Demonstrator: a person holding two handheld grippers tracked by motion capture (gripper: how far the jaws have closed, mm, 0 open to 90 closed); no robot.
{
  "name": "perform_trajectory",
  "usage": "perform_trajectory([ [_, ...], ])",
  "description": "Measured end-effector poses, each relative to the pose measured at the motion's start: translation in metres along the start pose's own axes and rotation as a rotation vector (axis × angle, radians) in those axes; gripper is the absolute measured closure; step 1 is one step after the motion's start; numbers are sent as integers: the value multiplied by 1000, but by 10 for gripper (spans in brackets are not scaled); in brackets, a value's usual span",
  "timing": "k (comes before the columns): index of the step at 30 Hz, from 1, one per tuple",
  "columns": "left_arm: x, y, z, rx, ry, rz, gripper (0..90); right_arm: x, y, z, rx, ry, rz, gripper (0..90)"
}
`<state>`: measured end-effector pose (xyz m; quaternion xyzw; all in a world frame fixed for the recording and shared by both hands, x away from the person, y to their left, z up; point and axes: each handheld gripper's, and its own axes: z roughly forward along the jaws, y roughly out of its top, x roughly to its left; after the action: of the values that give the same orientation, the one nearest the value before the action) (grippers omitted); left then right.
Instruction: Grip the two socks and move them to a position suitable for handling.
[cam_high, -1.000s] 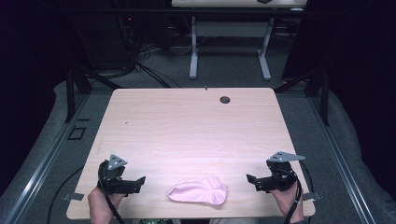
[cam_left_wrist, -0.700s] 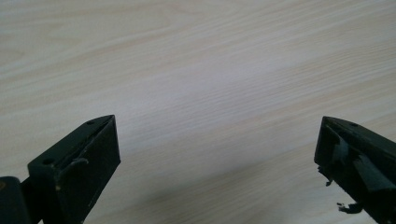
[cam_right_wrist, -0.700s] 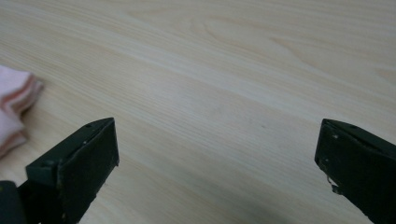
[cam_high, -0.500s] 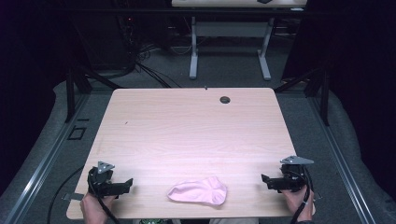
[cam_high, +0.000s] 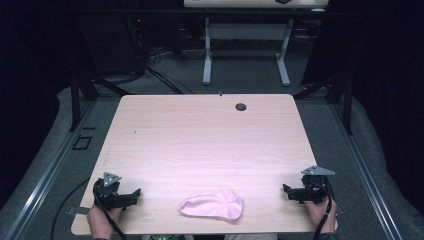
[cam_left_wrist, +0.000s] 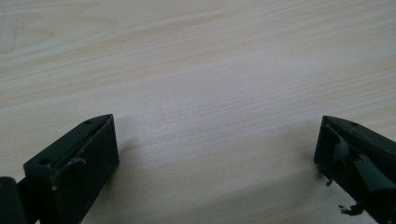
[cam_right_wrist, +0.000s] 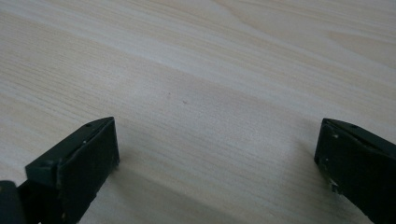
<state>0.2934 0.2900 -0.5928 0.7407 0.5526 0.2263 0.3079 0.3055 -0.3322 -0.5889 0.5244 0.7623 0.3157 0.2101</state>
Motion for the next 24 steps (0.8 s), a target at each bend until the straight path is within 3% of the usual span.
perform_trajectory([
  [24,1,0,1,-7,7,-4,0,1,-1,1,-15,-15,8,0],
])
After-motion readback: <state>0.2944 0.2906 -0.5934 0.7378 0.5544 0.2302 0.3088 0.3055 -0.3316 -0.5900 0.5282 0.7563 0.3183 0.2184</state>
